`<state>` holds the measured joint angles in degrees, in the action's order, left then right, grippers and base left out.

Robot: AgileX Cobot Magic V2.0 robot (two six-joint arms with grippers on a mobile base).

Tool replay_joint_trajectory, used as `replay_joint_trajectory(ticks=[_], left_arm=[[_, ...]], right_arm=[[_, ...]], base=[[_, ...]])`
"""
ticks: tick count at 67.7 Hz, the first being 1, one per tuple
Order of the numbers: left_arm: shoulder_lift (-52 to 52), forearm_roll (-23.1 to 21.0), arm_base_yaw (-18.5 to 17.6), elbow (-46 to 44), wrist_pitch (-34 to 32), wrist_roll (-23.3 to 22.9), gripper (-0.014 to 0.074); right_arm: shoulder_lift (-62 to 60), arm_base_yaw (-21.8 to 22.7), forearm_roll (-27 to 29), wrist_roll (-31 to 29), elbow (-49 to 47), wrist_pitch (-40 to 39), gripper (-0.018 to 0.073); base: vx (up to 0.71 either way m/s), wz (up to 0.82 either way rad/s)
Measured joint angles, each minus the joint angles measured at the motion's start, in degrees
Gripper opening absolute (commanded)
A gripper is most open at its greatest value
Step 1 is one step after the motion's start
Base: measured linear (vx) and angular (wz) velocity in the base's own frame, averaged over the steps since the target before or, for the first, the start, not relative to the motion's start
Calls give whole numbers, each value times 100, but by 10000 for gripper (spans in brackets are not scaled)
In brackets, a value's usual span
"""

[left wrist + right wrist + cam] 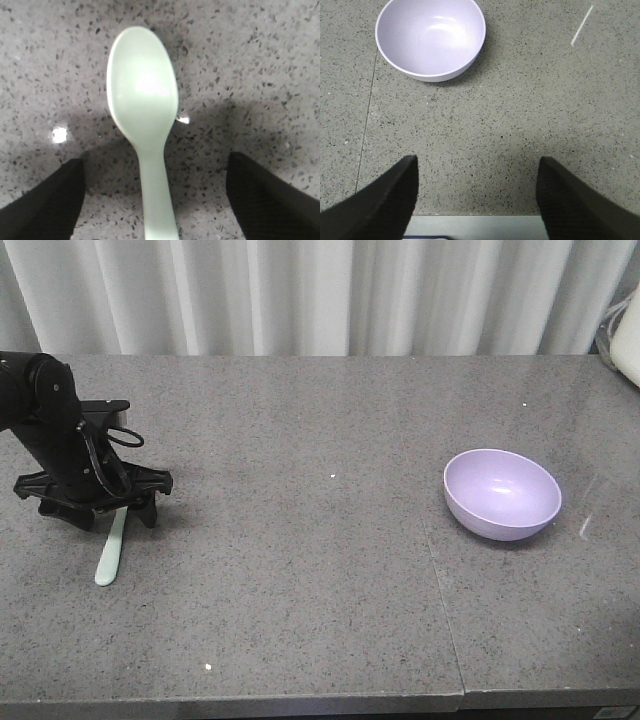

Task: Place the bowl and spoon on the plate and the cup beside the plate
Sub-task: 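Grasp the white spoon handle with the left gripper and lift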

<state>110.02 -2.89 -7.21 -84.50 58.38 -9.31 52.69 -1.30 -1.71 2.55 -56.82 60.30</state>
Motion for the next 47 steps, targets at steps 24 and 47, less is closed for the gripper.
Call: replay_joint_trajectory(ticks=[24,47], left_arm=[[17,44,0,-12,0,0,302],[29,31,0,-12,0,0,-8]], right_arm=[[0,0,0,0,0,0,494],[0,0,0,0,0,0,494]], base=[[0,0],[0,0]])
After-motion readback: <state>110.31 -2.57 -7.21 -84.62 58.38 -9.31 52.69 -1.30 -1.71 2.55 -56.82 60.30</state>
